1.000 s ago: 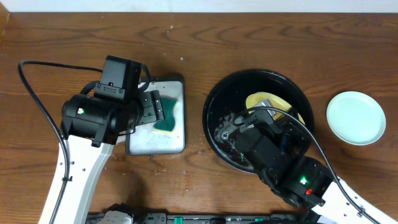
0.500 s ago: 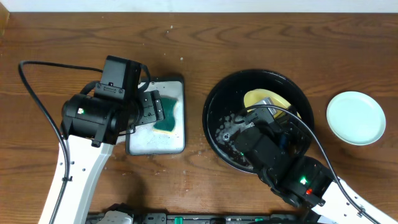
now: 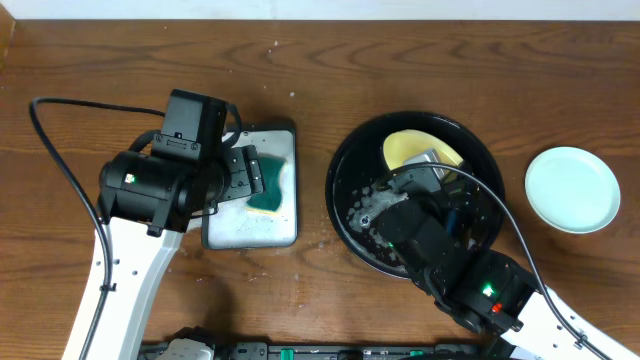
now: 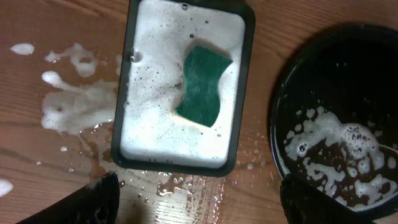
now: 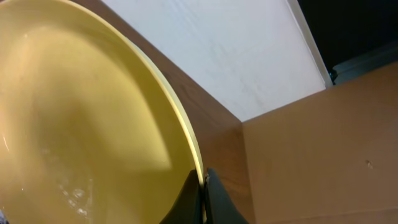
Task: Clean dirty plates on tray and stack at the side
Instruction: 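Tilt and lift the yellow plate off the black tray with the right gripper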
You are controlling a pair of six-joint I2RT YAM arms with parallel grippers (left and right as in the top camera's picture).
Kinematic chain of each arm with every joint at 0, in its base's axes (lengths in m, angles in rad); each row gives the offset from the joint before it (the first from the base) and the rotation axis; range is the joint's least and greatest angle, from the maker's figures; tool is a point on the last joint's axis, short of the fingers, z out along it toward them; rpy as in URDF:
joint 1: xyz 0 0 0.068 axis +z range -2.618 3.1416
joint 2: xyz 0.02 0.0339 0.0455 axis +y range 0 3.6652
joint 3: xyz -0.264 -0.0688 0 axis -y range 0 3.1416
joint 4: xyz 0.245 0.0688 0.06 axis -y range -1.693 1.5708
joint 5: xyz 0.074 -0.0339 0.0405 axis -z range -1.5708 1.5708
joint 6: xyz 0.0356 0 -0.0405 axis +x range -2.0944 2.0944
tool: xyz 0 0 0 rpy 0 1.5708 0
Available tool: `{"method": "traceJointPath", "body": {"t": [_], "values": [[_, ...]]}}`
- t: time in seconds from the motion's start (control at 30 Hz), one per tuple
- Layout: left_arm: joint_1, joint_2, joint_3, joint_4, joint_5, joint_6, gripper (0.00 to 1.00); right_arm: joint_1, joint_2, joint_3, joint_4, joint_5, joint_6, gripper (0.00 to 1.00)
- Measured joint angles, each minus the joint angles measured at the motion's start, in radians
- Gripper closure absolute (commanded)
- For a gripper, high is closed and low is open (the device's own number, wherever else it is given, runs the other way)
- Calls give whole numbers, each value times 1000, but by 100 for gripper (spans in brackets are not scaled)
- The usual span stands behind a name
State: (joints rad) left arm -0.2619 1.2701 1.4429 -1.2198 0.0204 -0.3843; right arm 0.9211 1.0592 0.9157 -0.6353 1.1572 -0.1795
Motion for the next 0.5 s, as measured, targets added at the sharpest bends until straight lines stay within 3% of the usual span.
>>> {"method": "traceJointPath", "body": {"t": [0.5], "values": [[0,0,0,0,0,0,17,0,0,0,74,32,-39,99]]}}
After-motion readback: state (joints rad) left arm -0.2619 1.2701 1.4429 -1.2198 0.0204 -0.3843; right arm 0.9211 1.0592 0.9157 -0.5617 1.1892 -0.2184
